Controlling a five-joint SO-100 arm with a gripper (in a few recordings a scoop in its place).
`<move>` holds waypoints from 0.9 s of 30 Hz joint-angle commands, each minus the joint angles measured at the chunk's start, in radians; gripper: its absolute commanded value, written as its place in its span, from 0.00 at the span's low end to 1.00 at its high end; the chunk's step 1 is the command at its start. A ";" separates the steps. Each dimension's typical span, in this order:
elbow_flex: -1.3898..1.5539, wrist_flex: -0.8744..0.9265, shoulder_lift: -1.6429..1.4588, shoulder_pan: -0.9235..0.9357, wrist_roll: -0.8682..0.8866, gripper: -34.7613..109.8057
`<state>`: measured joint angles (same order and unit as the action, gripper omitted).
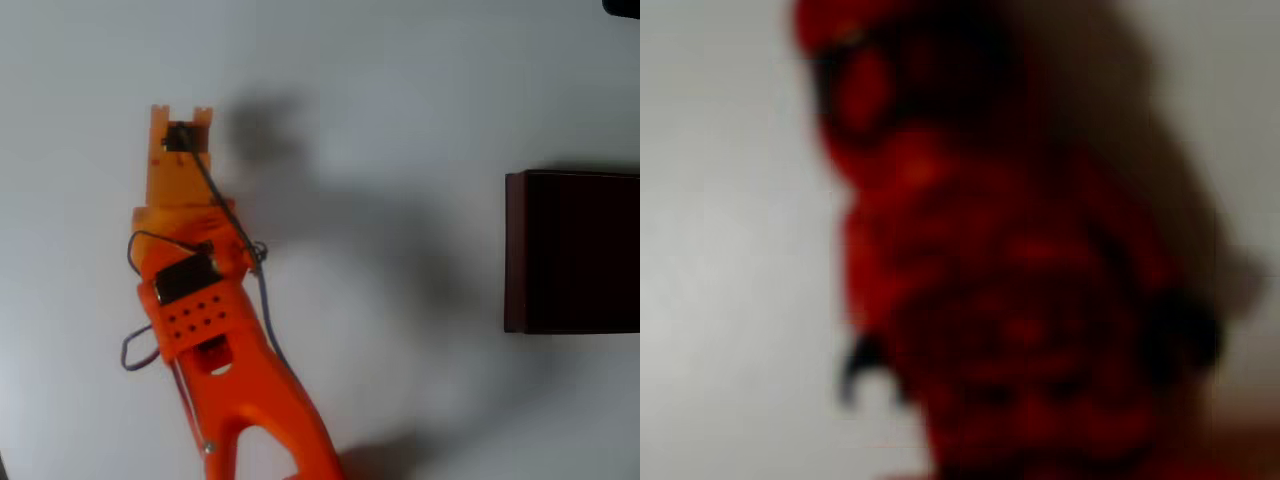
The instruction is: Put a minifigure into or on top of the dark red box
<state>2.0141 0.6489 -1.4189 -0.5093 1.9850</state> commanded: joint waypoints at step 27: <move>-0.225 0.581 -0.239 0.067 -0.253 0.25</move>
<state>1.8009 1.1812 -1.5601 -0.4479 1.7595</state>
